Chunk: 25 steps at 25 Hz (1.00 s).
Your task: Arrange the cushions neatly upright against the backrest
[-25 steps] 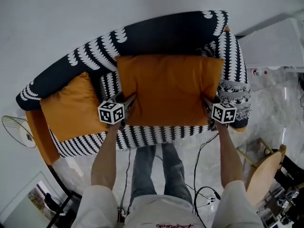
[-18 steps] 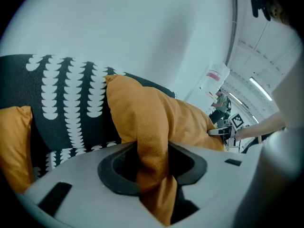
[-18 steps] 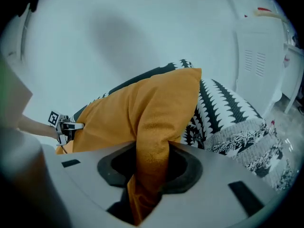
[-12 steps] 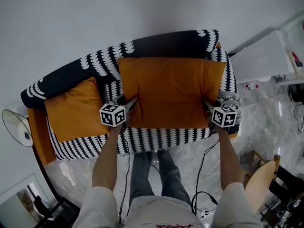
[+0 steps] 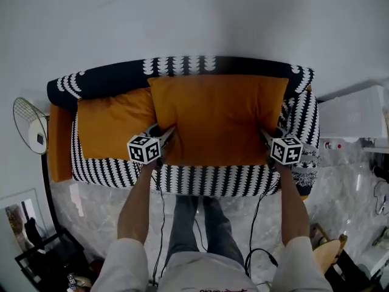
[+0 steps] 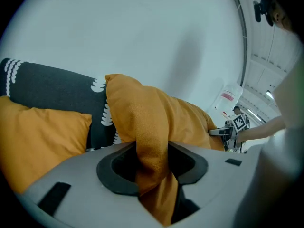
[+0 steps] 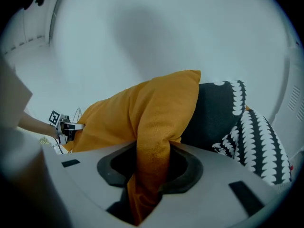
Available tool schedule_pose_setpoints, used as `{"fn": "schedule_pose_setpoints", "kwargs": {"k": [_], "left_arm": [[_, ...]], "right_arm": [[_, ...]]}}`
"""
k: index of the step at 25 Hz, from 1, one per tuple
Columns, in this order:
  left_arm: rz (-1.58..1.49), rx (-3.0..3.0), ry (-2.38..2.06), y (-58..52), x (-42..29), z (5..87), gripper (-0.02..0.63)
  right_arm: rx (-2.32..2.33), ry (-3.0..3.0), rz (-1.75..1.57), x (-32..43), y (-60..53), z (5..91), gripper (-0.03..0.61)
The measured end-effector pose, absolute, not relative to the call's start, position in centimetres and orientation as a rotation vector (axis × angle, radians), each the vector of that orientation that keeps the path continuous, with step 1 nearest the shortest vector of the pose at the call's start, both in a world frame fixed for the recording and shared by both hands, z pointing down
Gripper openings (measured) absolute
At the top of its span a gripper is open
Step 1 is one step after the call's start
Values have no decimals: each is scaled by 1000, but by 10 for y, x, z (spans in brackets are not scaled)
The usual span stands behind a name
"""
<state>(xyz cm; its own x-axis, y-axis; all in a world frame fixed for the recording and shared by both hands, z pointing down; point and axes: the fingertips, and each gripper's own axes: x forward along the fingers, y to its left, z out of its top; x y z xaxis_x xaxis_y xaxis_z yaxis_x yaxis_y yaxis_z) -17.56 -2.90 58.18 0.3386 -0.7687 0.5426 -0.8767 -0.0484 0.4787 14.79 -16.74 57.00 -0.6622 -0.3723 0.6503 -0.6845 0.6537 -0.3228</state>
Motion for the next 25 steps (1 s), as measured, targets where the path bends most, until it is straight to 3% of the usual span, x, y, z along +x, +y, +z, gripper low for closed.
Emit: {"fn": "schedule_pose_setpoints", "kwargs": {"k": [15, 25], "left_arm": [[129, 1923, -1553, -102, -228, 541, 193], [180, 1877, -1555, -94, -228, 601, 223]], "right_arm": [[879, -2433, 678, 99, -239, 544, 164], [884, -2350, 687, 104, -230, 600, 198]]}}
